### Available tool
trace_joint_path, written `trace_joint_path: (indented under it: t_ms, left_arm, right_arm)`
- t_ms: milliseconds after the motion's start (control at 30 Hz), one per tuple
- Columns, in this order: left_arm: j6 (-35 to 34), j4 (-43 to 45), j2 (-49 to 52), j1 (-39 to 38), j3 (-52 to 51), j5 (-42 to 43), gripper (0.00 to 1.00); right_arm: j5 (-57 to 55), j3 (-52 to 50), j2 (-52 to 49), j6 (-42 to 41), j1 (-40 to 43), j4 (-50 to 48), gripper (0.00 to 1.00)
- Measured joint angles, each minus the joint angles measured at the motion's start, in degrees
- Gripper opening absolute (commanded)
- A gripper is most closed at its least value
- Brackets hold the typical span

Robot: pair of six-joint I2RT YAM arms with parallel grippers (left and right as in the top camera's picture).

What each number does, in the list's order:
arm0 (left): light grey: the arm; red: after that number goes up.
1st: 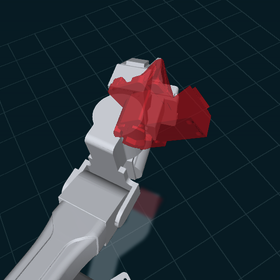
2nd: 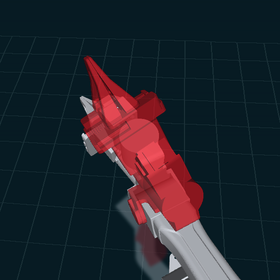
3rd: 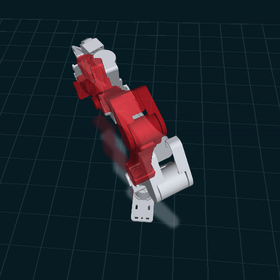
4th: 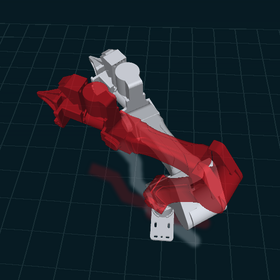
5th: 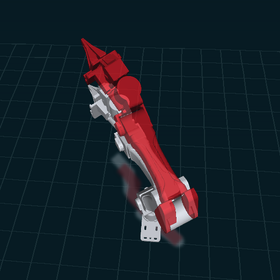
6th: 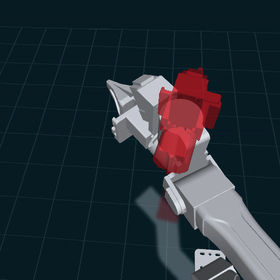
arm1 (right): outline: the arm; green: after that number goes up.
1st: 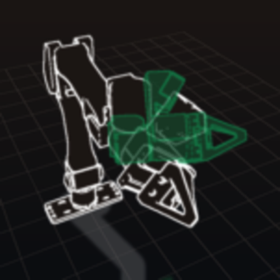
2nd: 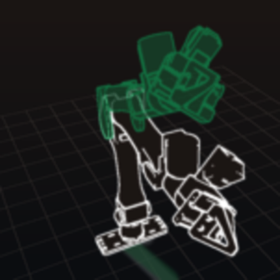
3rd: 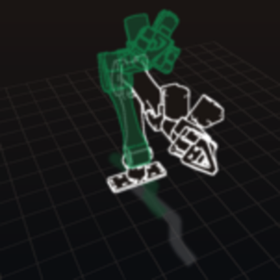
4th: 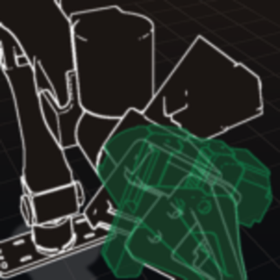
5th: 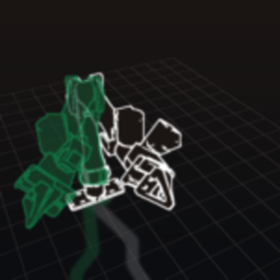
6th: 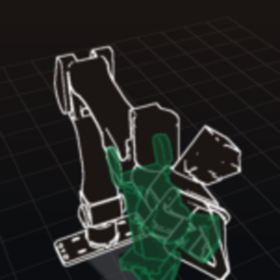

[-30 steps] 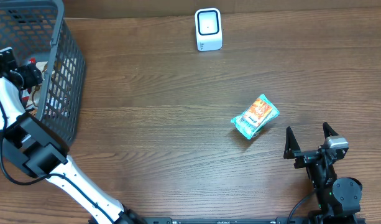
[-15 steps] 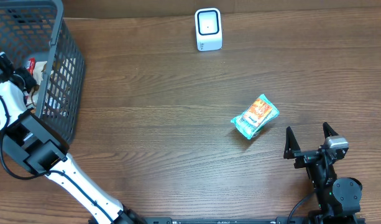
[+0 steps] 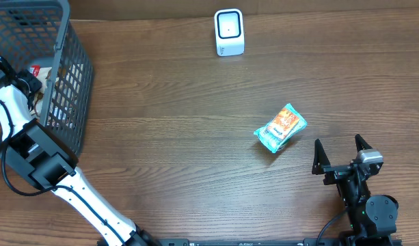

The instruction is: Scan the item barcode

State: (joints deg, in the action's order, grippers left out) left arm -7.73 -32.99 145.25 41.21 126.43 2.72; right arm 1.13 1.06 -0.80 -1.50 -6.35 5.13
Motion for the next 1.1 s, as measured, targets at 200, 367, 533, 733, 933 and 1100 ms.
trace_joint_path:
  t_ms: [200, 367, 533, 733, 933, 1100]
  left_arm:
    - [4.83, -1.27, 0.00, -0.81, 0.00, -7.32, 0.41]
    - [8.63, -2.60, 0.00, -2.16, -0.42, -14.93, 0.43]
    - [10.75, -2.78, -0.26, -2.62, -0.48, -16.46, 0.49]
    - [12.02, -2.80, -0.26, -2.60, -0.48, -16.28, 0.52]
    - [12.41, -3.19, -0.24, -2.49, -0.48, -12.00, 0.52]
    - [12.37, -4.31, 0.72, -2.47, 0.63, -9.75, 0.34]
  right_arm:
    - [0.00, 0.00, 0.00, 0.00, 0.00, 0.07, 1.00]
    - [0.00, 0.00, 0.00, -0.02, 0.00, 0.02, 1.00]
    - [0.00, 0.00, 0.00, -0.02, -0.02, 0.00, 1.00]
    - [0.00, 0.00, 0.00, -0.02, 0.00, 0.02, 1.00]
    - [0.02, 0.00, 0.00, 0.00, -0.02, 0.02, 1.00]
    - [0.02, 0.00, 0.00, -0.02, 0.00, 0.00, 1.00]
